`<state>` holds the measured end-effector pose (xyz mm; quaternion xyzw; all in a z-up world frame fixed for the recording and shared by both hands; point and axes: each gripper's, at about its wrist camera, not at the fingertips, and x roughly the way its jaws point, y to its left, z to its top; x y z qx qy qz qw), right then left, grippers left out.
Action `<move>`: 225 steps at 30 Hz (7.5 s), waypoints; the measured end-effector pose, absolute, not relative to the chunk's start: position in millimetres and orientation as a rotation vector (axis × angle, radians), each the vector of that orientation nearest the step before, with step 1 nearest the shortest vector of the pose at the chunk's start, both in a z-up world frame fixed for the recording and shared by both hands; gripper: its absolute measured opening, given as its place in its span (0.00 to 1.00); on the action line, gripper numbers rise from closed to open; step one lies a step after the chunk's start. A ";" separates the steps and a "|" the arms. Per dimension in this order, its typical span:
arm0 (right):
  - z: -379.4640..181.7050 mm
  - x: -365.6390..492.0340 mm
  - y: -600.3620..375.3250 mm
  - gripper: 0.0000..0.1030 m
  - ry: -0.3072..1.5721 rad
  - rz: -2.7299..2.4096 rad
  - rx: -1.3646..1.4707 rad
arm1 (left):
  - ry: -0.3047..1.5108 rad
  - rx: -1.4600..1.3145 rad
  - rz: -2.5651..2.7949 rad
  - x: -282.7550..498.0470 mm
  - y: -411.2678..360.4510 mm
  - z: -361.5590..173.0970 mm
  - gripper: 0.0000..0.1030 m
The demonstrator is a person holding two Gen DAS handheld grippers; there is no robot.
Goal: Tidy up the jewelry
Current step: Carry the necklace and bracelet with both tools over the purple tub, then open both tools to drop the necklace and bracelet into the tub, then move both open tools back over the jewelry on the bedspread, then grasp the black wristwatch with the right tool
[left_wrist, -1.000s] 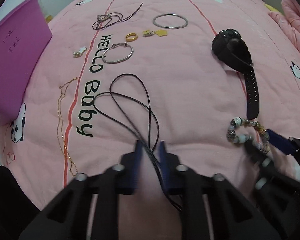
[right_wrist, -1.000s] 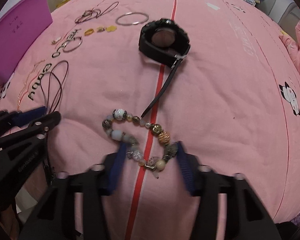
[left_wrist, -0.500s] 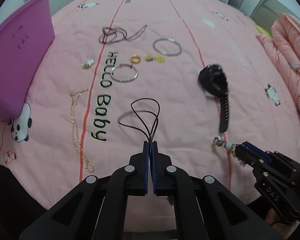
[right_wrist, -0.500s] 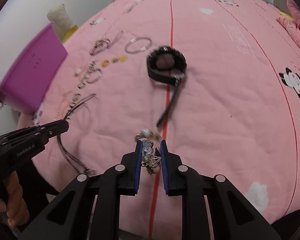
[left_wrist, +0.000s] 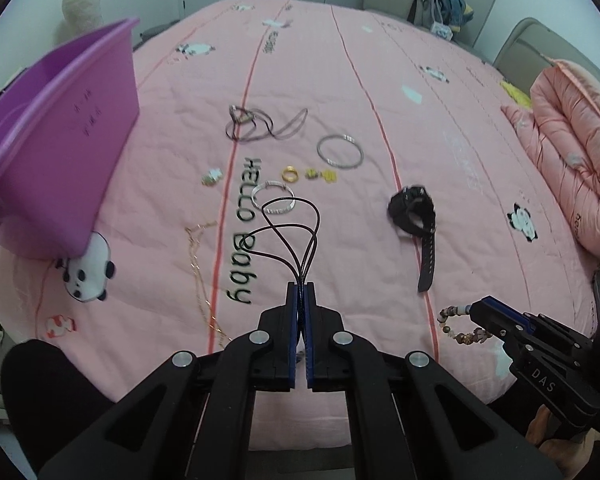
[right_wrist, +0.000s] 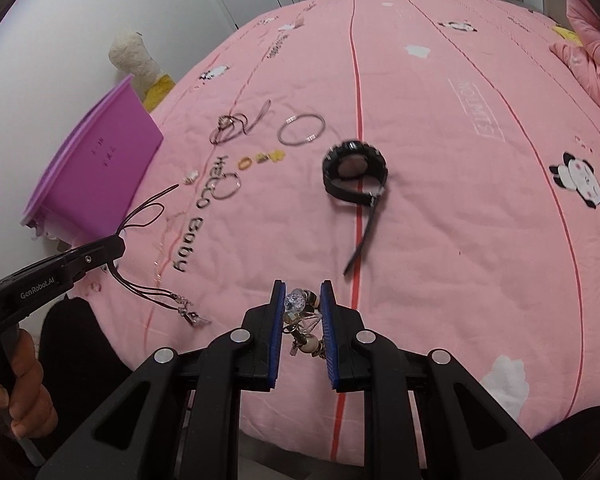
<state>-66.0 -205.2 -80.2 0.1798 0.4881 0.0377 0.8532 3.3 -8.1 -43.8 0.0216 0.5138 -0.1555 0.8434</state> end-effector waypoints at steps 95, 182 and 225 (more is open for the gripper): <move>63.6 227.8 119.6 0.57 1.015 0.530 -0.017 | 1.013 -0.056 0.171 132.0 301.0 45.4 0.83; -163.5 17.5 -244.6 0.69 1.144 -0.076 0.208 | 1.230 0.031 -0.033 61.1 43.4 -151.1 0.94; -192.3 84.0 -227.8 0.65 1.086 -0.040 0.162 | 1.168 0.003 -0.121 73.3 4.6 -170.2 0.04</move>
